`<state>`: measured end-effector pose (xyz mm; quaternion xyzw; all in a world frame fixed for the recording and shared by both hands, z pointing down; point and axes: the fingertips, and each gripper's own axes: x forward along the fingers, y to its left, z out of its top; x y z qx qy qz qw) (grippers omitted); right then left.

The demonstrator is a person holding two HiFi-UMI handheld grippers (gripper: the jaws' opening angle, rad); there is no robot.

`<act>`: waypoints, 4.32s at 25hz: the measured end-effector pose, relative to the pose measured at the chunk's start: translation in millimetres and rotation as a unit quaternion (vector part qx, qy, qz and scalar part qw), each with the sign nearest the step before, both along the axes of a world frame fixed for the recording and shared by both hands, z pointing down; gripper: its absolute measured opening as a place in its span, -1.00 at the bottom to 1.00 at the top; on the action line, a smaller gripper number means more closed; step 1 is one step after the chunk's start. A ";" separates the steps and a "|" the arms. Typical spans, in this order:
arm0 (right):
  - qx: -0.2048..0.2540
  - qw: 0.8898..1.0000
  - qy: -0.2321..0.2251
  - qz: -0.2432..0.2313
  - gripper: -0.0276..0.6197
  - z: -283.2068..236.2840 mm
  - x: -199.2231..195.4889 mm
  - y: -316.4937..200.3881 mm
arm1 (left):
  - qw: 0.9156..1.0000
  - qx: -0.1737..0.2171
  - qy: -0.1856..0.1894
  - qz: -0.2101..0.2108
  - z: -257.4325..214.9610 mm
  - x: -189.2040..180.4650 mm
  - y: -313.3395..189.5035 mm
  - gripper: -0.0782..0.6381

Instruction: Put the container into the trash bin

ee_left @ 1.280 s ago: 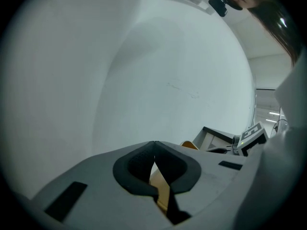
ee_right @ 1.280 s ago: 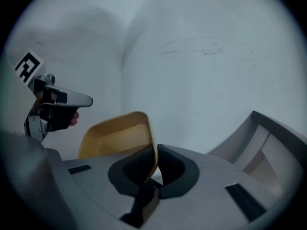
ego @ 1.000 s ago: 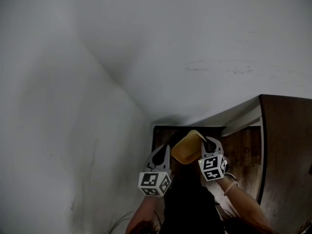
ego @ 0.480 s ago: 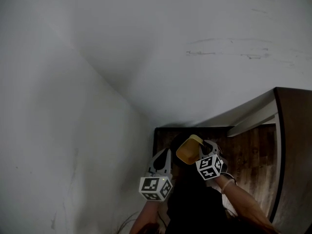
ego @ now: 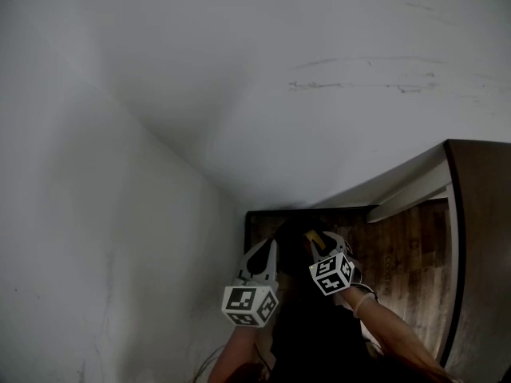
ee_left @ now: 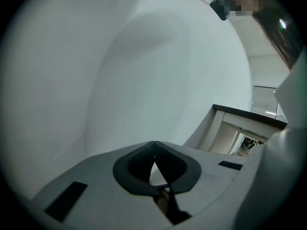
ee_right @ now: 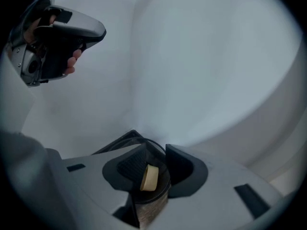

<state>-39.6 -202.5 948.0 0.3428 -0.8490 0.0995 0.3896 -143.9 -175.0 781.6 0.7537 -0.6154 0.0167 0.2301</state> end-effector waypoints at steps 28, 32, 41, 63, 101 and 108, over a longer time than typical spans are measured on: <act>-0.014 0.999 -0.026 0.041 -0.62 -207.8 17.1 22.5 | 0.999 -0.038 0.006 0.009 -172.7 11.9 8.7 -0.73; -0.012 0.998 -0.033 0.047 -0.63 -232.2 16.4 23.9 | 0.999 -0.040 0.000 0.005 -191.9 9.7 10.5 -0.73; -0.004 0.997 -0.045 0.065 -0.67 -279.9 17.2 27.9 | 0.998 -0.050 -0.011 0.024 -221.3 17.6 20.4 -0.73; 0.050 0.989 -0.117 0.080 -0.82 -402.7 30.1 44.8 | 0.998 -0.022 -0.031 0.042 -308.8 35.1 43.5 -0.73; 0.211 0.949 -0.221 0.075 -0.89 -589.2 41.9 86.8 | 0.992 0.093 -0.068 0.055 -439.4 54.1 72.3 -0.73; 0.225 0.945 -0.225 0.074 -0.89 -605.9 45.4 91.7 | 0.990 0.107 -0.070 0.051 -454.5 53.3 79.7 -0.73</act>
